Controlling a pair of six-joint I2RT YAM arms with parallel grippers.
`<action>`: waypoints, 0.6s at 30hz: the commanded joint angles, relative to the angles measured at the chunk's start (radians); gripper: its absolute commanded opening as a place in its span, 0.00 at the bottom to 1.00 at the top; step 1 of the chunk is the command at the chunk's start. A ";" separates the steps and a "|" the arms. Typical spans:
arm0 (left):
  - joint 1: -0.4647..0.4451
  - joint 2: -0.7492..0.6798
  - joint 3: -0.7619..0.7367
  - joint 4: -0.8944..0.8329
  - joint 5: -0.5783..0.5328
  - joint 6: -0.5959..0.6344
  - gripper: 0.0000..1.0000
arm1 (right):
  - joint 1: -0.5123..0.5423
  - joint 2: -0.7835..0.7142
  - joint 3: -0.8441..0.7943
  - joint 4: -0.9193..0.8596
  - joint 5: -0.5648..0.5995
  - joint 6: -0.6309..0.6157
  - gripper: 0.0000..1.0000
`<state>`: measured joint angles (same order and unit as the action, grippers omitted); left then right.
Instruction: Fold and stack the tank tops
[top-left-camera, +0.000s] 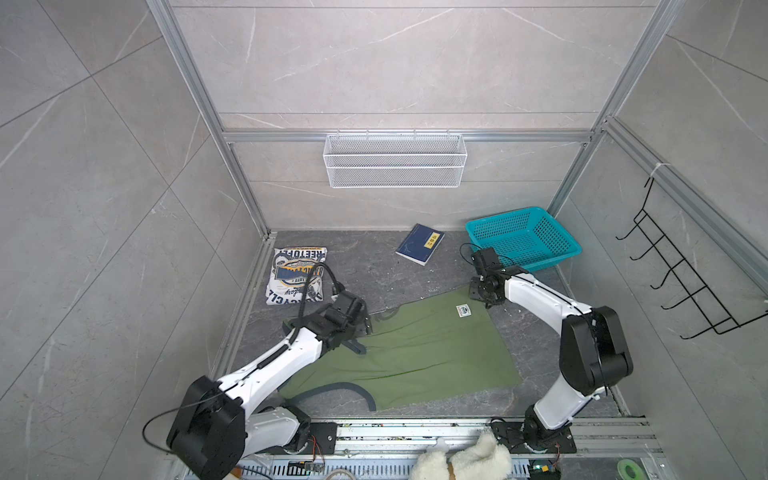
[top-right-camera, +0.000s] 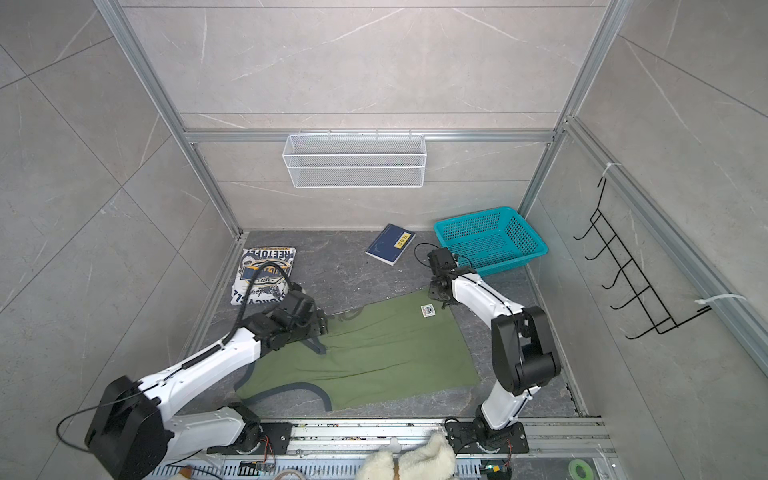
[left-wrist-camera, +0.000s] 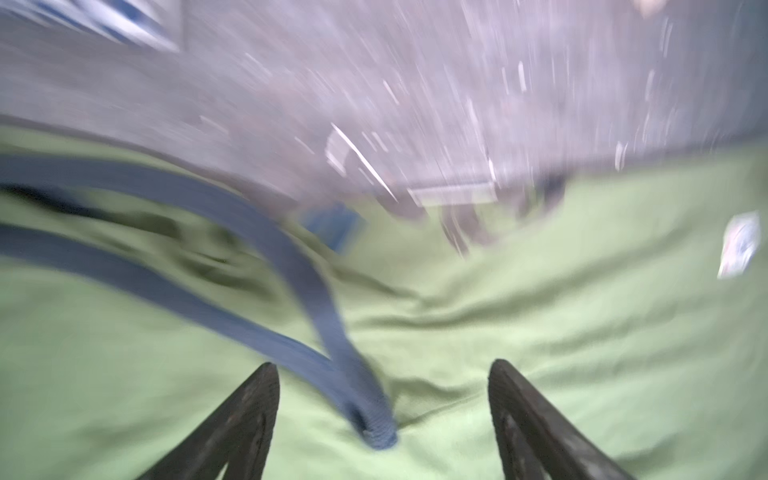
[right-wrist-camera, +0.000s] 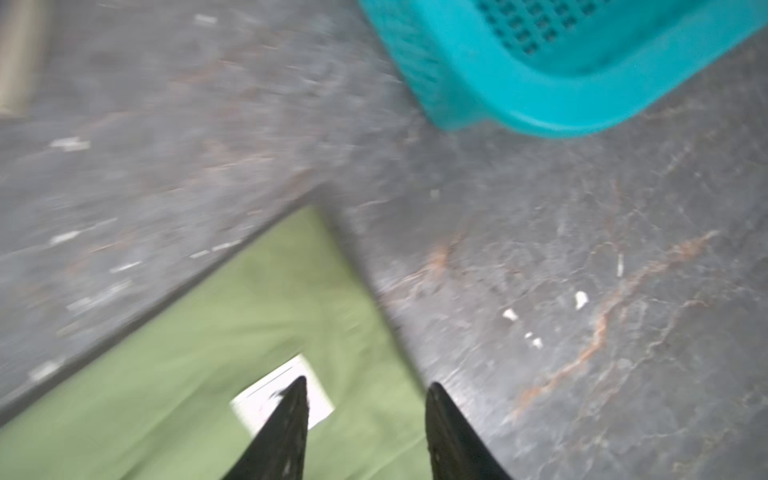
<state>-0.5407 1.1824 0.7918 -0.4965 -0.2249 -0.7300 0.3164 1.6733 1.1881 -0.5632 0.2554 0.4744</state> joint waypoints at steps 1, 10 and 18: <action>0.181 -0.082 0.017 -0.205 -0.059 -0.024 0.84 | 0.055 -0.029 -0.048 0.011 -0.079 0.005 0.49; 0.688 -0.030 -0.030 0.008 0.304 -0.038 0.85 | 0.040 0.031 -0.096 0.087 -0.135 0.033 0.50; 0.731 0.168 -0.026 0.203 0.323 -0.068 0.80 | 0.020 0.015 -0.131 0.119 -0.188 0.037 0.53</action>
<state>0.1795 1.3186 0.7597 -0.3878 0.0578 -0.7753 0.3405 1.6989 1.0782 -0.4622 0.0910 0.4984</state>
